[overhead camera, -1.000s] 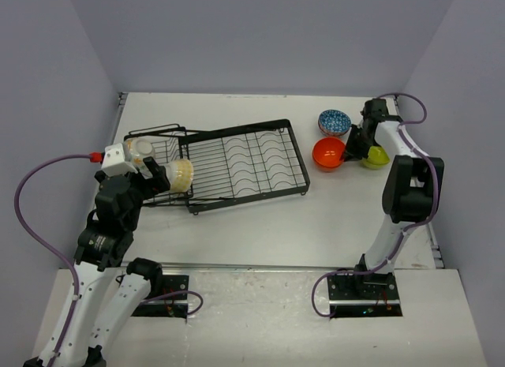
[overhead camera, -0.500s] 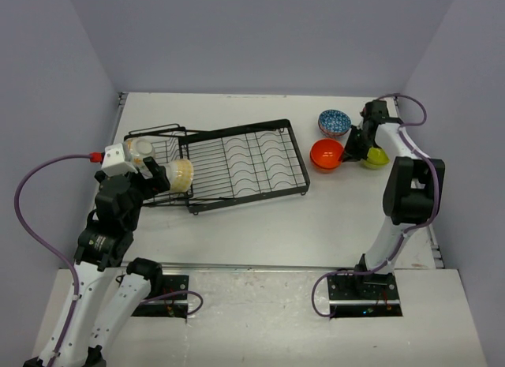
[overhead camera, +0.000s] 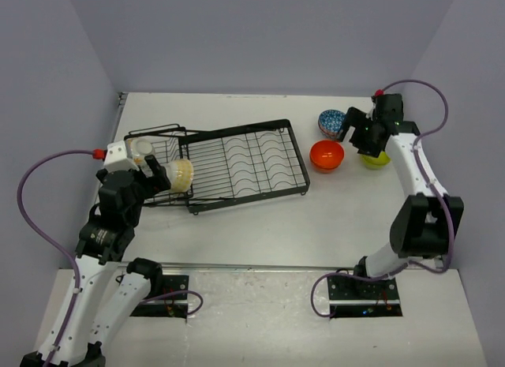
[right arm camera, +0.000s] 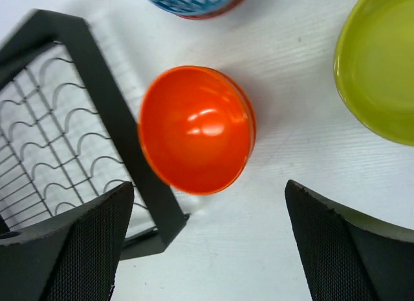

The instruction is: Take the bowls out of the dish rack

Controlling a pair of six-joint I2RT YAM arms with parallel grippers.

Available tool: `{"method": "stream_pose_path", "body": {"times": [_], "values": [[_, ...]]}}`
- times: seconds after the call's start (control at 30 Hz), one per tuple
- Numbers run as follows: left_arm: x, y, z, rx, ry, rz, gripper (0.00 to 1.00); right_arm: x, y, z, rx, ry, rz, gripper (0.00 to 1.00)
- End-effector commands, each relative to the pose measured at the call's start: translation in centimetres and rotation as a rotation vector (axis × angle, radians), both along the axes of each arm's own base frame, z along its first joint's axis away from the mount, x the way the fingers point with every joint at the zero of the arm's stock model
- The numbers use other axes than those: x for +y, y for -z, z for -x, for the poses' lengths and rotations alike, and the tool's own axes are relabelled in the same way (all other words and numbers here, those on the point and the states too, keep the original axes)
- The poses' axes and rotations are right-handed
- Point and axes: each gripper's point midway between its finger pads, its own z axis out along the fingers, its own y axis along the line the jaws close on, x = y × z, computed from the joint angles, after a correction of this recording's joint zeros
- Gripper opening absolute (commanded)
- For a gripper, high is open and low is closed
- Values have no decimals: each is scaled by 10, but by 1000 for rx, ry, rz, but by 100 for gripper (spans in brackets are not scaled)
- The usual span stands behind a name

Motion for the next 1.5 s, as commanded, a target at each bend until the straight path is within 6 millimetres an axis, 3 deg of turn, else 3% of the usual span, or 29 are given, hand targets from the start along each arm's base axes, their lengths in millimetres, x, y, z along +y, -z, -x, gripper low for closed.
{"method": "stream_pose_path", "body": {"times": [0.0, 0.03, 0.07, 0.1, 0.13, 0.17, 0.23, 0.27, 0.33, 0.37, 0.4, 0.43, 0.47, 0.5, 0.53, 0.6, 0.63, 0.7, 0.83, 0.93, 0.97, 1.03, 1.1, 1.2, 1.47], "values": [[5, -17, -1, 4, -46, 22, 100, 20, -92, 14, -302, -23, 29, 99], [7, -18, -1, 13, -59, 19, 100, 33, -108, 20, -370, -37, 47, 99], [9, -20, -1, 20, -81, 32, 100, 59, -105, 36, -397, -86, 25, 99], [12, -25, 0, 36, -105, 34, 100, 73, -150, 48, -578, -110, -21, 99], [17, -29, 0, 34, -140, 33, 100, 101, -164, 64, -649, -220, -127, 99], [18, -32, -1, 28, -163, 56, 100, 124, -145, 83, -625, -283, -255, 99], [21, -39, -6, 7, -204, 83, 100, 155, -190, 110, -791, -397, -510, 99], [21, -41, -7, 7, -216, 91, 100, 174, -169, 130, -738, -483, -599, 99], [25, -42, -13, 30, -267, 104, 100, 195, -183, 143, -812, -567, -695, 99], [23, -41, -17, 37, -283, 125, 100, 217, -179, 159, -773, -618, -763, 99], [23, -47, -19, 24, -292, 141, 100, 229, -193, 165, -831, -670, -804, 99], [24, -51, -20, 14, -307, 155, 100, 247, -183, 165, -764, -694, -858, 99], [25, -54, -22, 9, -317, 156, 100, 270, -186, 181, -724, -770, -919, 99], [31, -63, -20, -6, -349, 146, 100, 282, -197, 186, -753, -819, -971, 99], [36, -66, -19, -8, -372, 136, 100, 308, -184, 187, -649, -832, -1036, 99], [44, -75, -12, -34, -401, 111, 100, 327, -182, 176, -635, -779, -1094, 99], [46, -80, -10, -45, -382, 74, 100, 347, -166, 168, -556, -748, -1117, 99], [45, -90, -5, -127, -336, 72, 100, 365, -155, 154, -517, -689, -1135, 99], [49, -82, 9, -188, -297, 28, 100, 411, -113, 132, -351, -616, -1162, 97], [49, -59, 11, -148, -289, -3, 100, 430, -102, 125, -304, -617, -1185, 88], [49, -45, 9, -114, -285, -22, 100, 436, -83, 121, -268, -607, -1184, 86], [48, -33, 7, -80, -282, -38, 100, 445, -79, 117, -234, -612, -1218, 75], [43, -14, 4, -37, -251, -47, 100, 450, -63, 113, -202, -599, -1223, 70], [37, -13, 2, -32, -217, -33, 100, 458, -61, 110, -192, -630, -1240, 63], [36, -21, 8, -83, -201, -17, 100, 471, -45, 110, -137, -686, -1254, 56]]}}
